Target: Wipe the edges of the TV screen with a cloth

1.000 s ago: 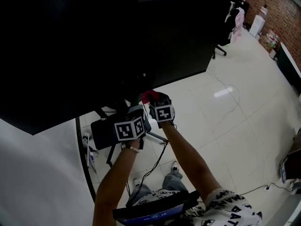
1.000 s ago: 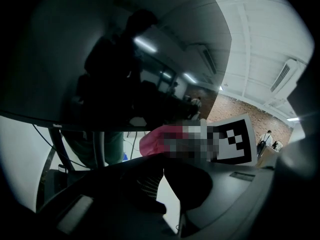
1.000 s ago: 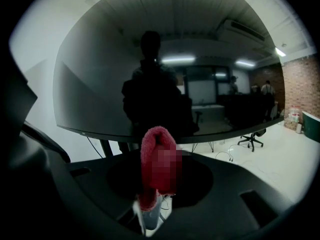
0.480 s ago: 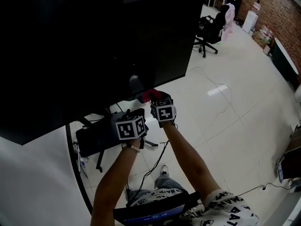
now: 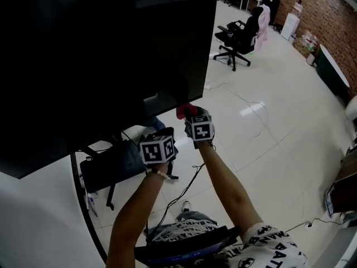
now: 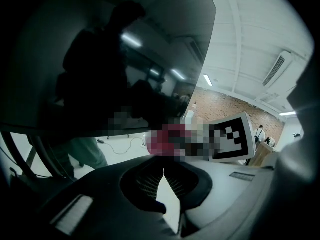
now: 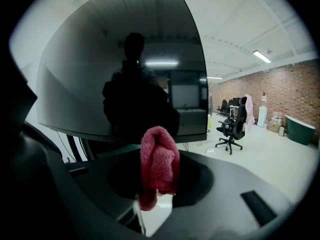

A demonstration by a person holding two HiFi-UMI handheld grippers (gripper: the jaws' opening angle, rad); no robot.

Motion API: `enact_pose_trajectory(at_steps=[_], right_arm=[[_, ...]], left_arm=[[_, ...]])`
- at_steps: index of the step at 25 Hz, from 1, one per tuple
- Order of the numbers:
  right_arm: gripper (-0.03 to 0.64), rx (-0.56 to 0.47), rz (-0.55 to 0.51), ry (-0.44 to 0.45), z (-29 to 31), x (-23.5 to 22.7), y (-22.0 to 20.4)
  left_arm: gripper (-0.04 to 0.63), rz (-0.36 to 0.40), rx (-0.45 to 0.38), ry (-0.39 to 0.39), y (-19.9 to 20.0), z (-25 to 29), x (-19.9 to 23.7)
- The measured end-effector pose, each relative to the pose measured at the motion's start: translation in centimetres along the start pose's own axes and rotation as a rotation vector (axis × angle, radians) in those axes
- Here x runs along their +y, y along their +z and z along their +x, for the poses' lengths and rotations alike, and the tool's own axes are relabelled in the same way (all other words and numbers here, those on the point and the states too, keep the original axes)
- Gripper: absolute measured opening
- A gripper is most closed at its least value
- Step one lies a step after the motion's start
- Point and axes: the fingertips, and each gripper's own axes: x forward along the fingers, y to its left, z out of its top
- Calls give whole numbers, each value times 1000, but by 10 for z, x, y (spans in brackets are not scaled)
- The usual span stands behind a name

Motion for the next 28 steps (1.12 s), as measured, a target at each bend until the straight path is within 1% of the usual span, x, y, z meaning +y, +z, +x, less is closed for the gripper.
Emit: enact_pose_trajectory(at_steps=[4,8,14,16,18,20,22,24,26,28], right_arm=[[117,-4,-2,-43,-2,-28,5],[117,14,12,-62,-3,-51,2],[117,6,29,-104,-8,-84,5],[117,-9,62,-134,-12,-97,7],[117,-40,134,-180,-18,-119,7],[117,-68,192,-200,-22,-136,10],[117,-93,184,-185,-23,-137,21],[117,-125,175,-153,-22,-132,33],[117,-150,208,-94,-20,-123,37],[117,-146,266,-4,-14,-112,34]], left_arm=[[-14,21,2,-13,5,16,-14],[-14,31,4,-28,8,31,-29],[-14,46,6,-47,12,43,-47],[-14,51,11,-48,11,47,-49],[-14,54,16,-51,9,49,-52],[-14,57,21,-55,8,51,-56],[-14,57,23,-57,8,52,-58],[-14,58,25,-57,8,53,-57],[-14,62,27,-56,8,54,-57],[-14,64,27,-56,8,54,-57]])
